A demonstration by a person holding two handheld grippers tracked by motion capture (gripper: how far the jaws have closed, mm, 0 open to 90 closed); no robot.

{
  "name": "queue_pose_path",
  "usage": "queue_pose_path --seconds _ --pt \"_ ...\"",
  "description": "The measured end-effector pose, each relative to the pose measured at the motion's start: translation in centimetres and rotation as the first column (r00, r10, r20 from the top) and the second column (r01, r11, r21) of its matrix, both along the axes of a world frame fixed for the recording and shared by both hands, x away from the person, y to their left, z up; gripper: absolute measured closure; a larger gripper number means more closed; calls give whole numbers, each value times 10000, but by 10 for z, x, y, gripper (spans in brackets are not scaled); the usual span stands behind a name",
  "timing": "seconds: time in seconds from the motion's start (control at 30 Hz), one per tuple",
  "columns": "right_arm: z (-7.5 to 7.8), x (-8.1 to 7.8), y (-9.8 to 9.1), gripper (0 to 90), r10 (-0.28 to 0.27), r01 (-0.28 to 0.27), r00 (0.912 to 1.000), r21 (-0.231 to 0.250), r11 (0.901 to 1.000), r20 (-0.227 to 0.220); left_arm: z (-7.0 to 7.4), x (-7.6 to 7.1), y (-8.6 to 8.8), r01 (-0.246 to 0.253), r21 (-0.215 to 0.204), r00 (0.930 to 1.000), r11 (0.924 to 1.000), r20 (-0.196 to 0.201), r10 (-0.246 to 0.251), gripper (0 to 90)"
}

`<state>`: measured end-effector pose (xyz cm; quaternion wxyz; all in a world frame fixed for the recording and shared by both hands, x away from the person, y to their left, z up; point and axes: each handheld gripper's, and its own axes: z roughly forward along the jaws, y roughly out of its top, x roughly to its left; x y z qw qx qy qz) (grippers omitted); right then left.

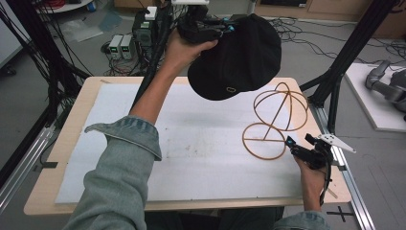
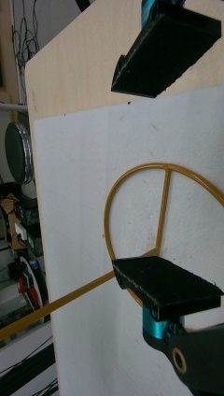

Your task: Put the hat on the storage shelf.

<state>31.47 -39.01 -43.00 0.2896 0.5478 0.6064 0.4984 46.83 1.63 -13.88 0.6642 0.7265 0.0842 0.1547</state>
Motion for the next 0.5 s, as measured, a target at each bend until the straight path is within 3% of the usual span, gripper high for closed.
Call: queue_pose_path --seconds 0.27,0.5 --pt "0 0 -1 128 -41 42 10000 75 10000 -57 3 -4 -18 810 -133 9967 9966 9 -810 856" --pt "0 0 -2 128 -70 70 10000 148 9999 12 2 -8 -38 1547 -330 9880 9874 18 -1548 856"
